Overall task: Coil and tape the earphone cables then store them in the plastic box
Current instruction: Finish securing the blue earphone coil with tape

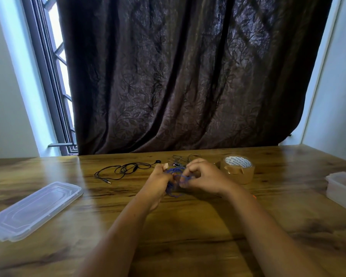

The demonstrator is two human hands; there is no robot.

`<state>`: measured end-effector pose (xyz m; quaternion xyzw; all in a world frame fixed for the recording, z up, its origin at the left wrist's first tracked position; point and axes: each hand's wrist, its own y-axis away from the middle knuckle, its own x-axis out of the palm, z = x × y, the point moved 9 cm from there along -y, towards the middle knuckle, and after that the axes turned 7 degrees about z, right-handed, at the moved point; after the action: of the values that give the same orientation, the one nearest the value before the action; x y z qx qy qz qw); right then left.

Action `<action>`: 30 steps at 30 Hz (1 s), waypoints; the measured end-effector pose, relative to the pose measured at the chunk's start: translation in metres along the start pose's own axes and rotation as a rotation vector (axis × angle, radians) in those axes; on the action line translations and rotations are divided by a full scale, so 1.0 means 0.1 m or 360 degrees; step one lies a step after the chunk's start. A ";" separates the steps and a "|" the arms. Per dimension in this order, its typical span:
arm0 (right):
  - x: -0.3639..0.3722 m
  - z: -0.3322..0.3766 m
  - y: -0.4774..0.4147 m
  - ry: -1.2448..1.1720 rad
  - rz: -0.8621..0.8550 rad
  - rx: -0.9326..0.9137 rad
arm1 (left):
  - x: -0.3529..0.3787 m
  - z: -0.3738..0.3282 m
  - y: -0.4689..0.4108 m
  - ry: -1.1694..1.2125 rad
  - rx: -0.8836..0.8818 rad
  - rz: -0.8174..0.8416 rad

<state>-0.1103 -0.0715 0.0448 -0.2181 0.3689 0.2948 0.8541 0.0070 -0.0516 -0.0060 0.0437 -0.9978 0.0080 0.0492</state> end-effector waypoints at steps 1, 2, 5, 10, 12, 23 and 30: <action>-0.02 0.01 0.00 -0.0201 -0.0050 -0.0045 | 0.01 -0.02 0.01 0.0149 0.0011 0.0009; -0.04 0.02 0.00 -0.0375 -0.0090 -0.0081 | 0.02 -0.04 0.02 0.0302 0.0027 0.0040; -0.01 0.02 0.01 -0.0737 -0.0023 -0.0134 | 0.09 -0.10 0.02 0.0562 0.0087 0.0154; 0.01 0.00 0.04 -0.1028 0.0089 -0.0060 | 0.04 -0.08 -0.01 0.0615 0.0126 0.0169; -0.04 -0.08 0.03 -0.1038 -0.0050 0.0044 | 0.04 -0.09 -0.01 0.0627 0.0136 0.0173; 0.37 -0.09 -0.03 -0.1339 0.0177 0.0205 | 0.24 -0.25 0.15 0.0760 0.0182 0.0471; -0.06 -0.14 -0.03 -0.0920 -0.0388 -0.0054 | 0.11 -0.21 0.10 0.1016 0.0162 0.0201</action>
<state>-0.1186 -0.0837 0.0406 -0.1820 0.0769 0.2461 0.9489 -0.0026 -0.0424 0.0159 -0.0206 -0.9311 0.0741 0.3565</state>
